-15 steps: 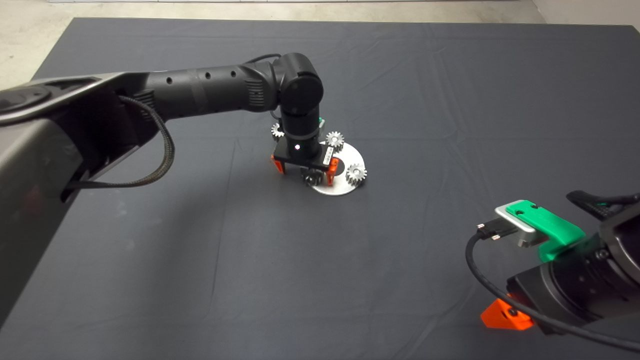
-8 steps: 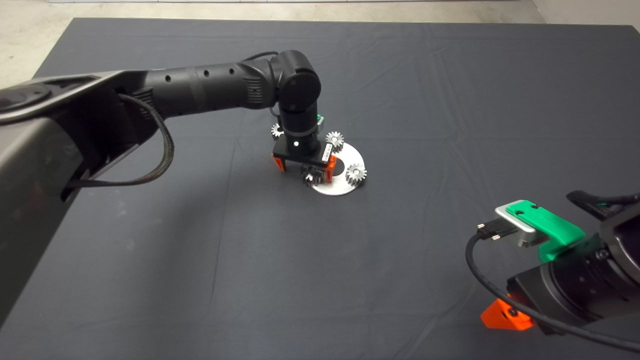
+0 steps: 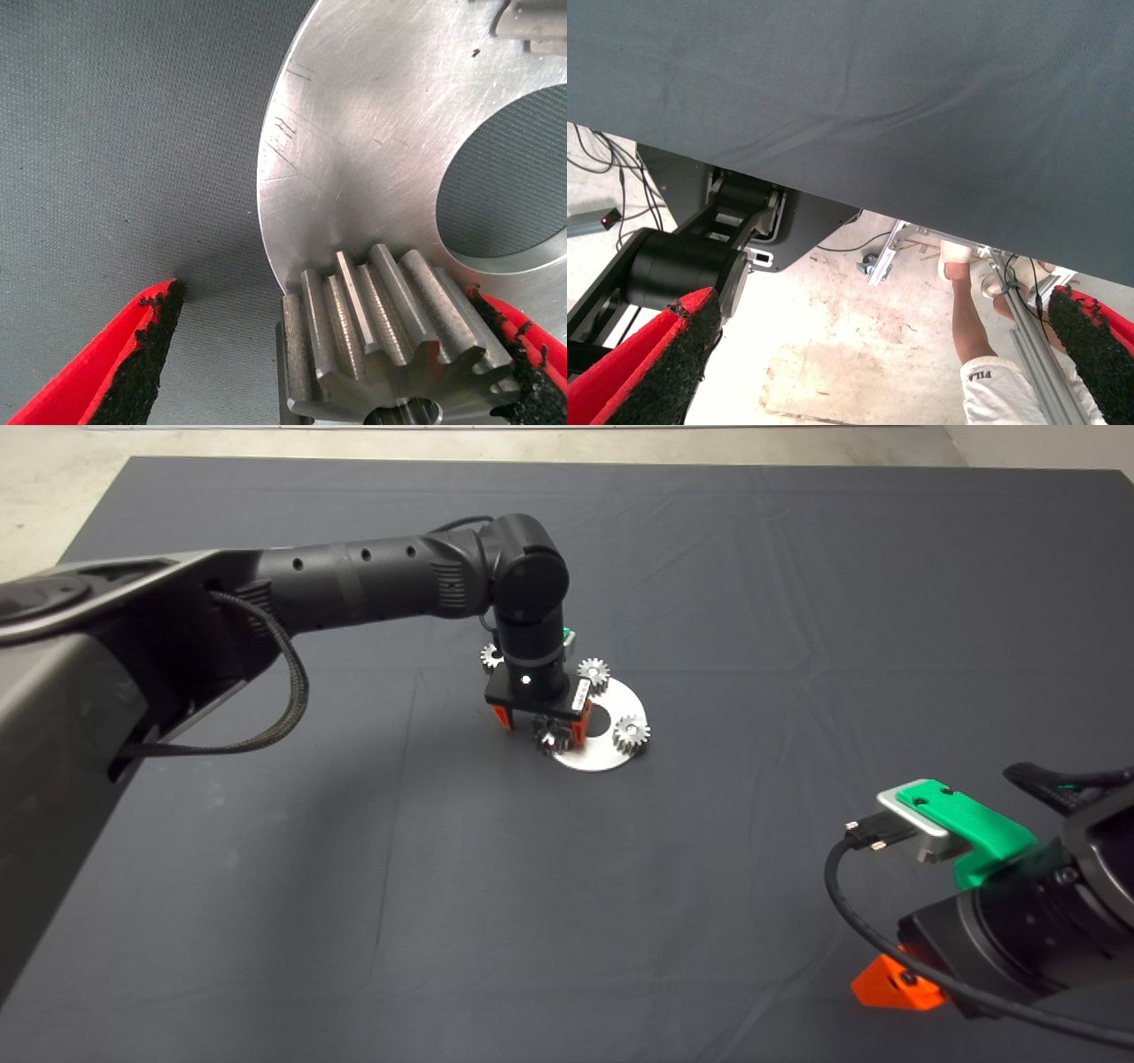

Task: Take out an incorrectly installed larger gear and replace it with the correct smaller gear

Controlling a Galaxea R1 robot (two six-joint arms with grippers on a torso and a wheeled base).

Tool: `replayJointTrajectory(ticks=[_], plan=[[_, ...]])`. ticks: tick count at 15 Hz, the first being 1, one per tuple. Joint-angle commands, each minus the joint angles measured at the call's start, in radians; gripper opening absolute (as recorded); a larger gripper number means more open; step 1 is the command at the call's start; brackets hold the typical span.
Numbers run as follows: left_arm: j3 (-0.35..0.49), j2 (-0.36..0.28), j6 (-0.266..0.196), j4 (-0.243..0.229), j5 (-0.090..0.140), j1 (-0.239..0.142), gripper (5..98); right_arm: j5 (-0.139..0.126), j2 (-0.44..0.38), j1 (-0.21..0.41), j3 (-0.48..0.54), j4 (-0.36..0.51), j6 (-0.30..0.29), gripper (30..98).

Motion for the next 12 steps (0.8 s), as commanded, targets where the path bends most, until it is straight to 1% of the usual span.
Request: replayJointTrajectory(ticks=[1,3,5,6,8,9,11,12], plan=[[-0.002,-0.004,0.006,-0.016,0.022,-0.018,80.4,-0.109,0.001,0.014,0.003,-0.006,0.0,97.7],[-0.004,-0.006,0.008,-0.016,0.022,-0.018,75.8,-0.109,0.001,0.014,0.003,-0.006,0.0,97.7],[-0.002,-0.004,0.009,-0.017,0.023,-0.017,75.1,-0.109,0.001,0.014,0.003,-0.006,0.0,97.7],[-0.002,-0.004,0.009,-0.017,0.022,-0.017,71.2,-0.109,0.001,0.014,0.004,-0.006,0.0,97.7],[-0.002,-0.004,0.009,-0.017,0.022,-0.015,70.0,-0.109,0.001,0.014,0.003,-0.006,0.0,97.7],[-0.002,-0.004,0.008,-0.017,0.022,-0.015,66.7,-0.109,0.003,0.014,0.004,-0.006,0.0,97.7],[-0.002,-0.003,0.008,-0.018,0.02,-0.013,65.8,-0.109,0.003,0.014,0.003,-0.006,0.0,97.7],[-0.002,-0.003,0.009,-0.019,0.02,-0.013,64.0,-0.109,0.003,0.014,0.003,-0.006,0.002,97.7]])
